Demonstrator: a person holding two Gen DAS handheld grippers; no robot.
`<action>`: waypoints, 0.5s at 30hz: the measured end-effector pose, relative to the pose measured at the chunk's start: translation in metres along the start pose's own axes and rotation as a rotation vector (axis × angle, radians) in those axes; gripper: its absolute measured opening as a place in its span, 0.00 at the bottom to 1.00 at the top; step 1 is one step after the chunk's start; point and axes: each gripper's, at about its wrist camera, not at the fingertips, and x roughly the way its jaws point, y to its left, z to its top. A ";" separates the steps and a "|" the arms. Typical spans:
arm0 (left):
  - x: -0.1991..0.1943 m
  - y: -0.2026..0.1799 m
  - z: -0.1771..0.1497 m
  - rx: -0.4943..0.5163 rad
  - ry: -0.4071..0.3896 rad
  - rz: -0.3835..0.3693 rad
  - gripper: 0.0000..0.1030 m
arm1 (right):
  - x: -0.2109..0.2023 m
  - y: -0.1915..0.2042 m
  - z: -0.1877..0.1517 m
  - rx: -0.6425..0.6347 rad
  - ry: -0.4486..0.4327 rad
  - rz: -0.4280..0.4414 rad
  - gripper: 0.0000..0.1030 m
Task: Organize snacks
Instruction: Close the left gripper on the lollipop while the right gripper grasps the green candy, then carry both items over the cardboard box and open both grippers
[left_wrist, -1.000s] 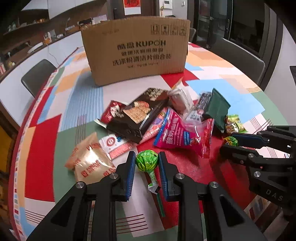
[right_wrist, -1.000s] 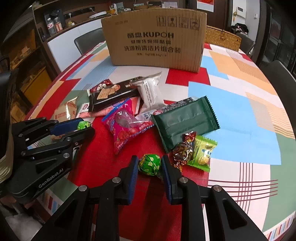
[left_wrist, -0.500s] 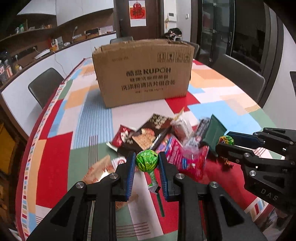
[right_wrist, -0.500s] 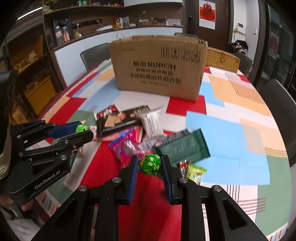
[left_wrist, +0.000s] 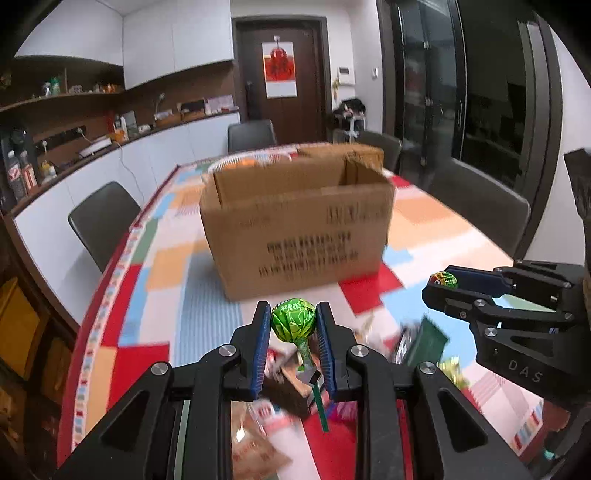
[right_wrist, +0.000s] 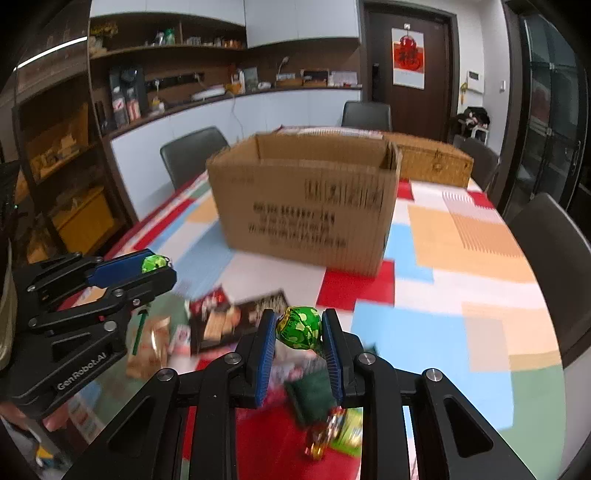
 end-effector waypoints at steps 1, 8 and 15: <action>0.000 0.002 0.006 -0.003 -0.012 0.003 0.25 | 0.000 -0.001 0.007 -0.002 -0.016 -0.005 0.26; 0.002 0.018 0.055 -0.025 -0.094 0.020 0.25 | -0.002 -0.006 0.051 -0.027 -0.098 -0.024 0.26; 0.026 0.035 0.097 -0.044 -0.078 -0.002 0.25 | 0.007 -0.012 0.100 -0.022 -0.132 0.002 0.26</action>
